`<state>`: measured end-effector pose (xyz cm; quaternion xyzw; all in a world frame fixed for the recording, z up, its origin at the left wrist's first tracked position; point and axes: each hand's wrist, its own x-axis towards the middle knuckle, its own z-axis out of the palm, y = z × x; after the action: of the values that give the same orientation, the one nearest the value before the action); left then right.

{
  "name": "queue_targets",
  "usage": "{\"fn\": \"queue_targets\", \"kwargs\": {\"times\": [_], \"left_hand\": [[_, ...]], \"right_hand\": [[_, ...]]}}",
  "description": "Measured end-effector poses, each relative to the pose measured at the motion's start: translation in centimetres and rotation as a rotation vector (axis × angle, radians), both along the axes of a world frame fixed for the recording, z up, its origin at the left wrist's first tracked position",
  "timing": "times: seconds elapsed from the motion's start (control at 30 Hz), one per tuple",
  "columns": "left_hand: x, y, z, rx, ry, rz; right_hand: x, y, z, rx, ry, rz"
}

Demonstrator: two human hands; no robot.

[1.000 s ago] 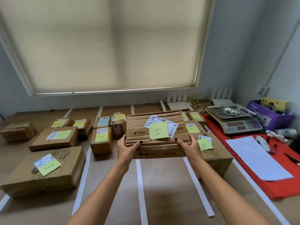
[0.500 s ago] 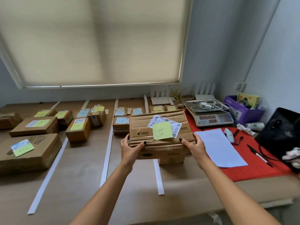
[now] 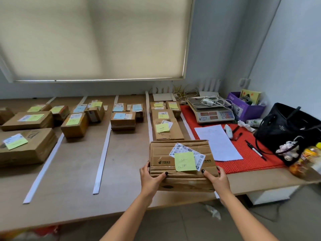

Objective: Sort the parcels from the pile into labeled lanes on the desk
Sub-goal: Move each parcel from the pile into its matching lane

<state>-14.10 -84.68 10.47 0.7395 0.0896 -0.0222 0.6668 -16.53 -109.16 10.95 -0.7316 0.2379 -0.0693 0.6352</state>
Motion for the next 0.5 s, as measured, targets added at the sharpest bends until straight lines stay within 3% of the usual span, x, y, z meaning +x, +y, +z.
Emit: {"fn": "queue_targets", "kwargs": {"times": [0.2,0.5], "left_hand": [[-0.5,-2.7,-3.7,0.039,0.118,0.046],[5.2,-5.8,-6.9,0.057,0.191,0.133]], "right_hand": [[0.4,-2.2,-4.6,0.006,0.105,0.06],[8.1,-5.2,-8.2,0.023,0.164,0.107]]}}
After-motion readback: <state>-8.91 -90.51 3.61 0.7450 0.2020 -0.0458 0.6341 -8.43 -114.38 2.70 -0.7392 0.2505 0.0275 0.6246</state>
